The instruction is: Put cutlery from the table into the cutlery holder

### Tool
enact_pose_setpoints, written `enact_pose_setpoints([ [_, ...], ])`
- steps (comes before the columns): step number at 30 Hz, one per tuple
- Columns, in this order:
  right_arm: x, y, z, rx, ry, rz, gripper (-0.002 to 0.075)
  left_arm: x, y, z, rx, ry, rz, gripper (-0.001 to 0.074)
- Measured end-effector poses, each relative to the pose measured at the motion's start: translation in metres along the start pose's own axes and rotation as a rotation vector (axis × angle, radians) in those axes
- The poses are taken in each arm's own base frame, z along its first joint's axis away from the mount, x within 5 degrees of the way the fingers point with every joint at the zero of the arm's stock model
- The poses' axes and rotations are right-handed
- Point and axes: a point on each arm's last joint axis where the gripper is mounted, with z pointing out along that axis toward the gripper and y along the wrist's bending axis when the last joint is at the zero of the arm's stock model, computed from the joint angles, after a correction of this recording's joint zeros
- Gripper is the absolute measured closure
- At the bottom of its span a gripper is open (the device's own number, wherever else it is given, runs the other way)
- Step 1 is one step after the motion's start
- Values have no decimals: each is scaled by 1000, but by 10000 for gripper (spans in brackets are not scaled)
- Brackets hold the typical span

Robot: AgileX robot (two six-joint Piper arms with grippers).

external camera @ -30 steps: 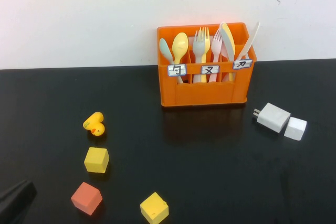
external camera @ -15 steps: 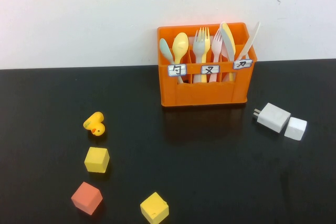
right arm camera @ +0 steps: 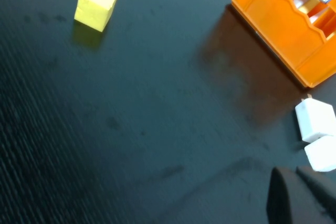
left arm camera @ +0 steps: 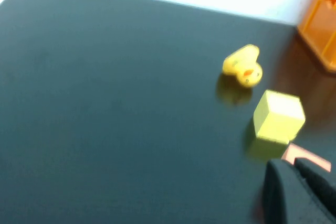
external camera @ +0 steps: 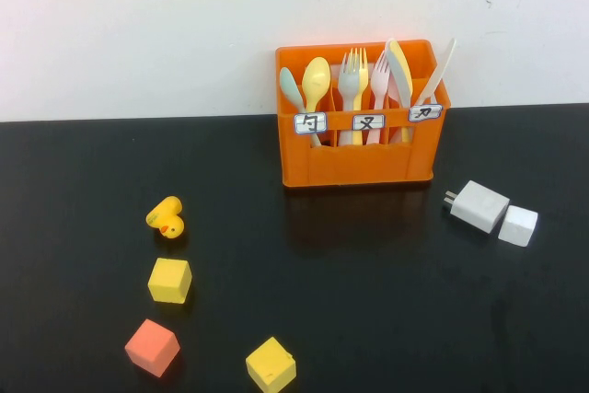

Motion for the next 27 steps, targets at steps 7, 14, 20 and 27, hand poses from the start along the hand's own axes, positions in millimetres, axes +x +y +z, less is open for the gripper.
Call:
enact_pose_setpoints([
  [7, 0, 0, 0, 0, 0, 0, 727, 1, 0, 0, -4, 14, 4, 736],
  [14, 0, 0, 0, 0, 0, 0, 728, 1, 0, 0, -4, 15, 36, 736],
  [20, 0, 0, 0, -1, -1, 2, 728, 1, 1, 0, -14, 15, 9, 736],
  [27, 0, 0, 0, -1, -1, 2, 728, 1, 1, 0, -14, 16, -2, 736],
])
